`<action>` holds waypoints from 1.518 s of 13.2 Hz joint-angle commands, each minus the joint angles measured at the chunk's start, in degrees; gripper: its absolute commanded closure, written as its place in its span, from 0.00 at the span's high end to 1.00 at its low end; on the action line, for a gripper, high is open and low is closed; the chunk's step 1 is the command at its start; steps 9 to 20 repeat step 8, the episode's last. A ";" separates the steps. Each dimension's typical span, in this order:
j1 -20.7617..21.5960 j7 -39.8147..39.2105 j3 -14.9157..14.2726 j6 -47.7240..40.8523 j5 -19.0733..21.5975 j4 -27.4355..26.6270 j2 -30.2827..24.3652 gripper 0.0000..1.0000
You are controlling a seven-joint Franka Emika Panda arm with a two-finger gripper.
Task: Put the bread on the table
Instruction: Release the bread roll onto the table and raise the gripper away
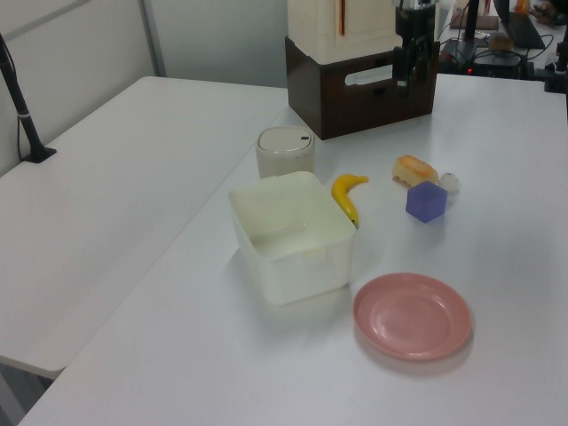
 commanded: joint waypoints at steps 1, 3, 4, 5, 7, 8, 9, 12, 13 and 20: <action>1.89 -3.02 -0.97 0.34 -1.42 -1.04 -0.52 1.00; 1.80 -4.08 -1.32 0.16 -0.90 0.10 -0.52 1.00; 1.80 -3.82 -1.41 0.16 -0.98 0.19 -0.52 1.00; 1.80 -3.21 -1.41 -0.01 -1.07 0.62 -0.52 1.00; 1.89 -2.51 -1.32 -0.63 -1.16 0.72 -0.70 1.00; 1.89 -1.89 -1.32 -0.63 -1.16 0.72 -0.79 1.00; 1.89 -1.89 -1.32 -0.63 -1.16 0.72 -0.79 1.00; 1.89 -1.89 -1.32 -0.63 -1.16 0.72 -0.79 1.00; 1.89 -1.89 -1.32 -0.63 -1.16 0.72 -0.79 1.00; 1.89 -1.89 -1.32 -0.63 -1.16 0.72 -0.79 1.00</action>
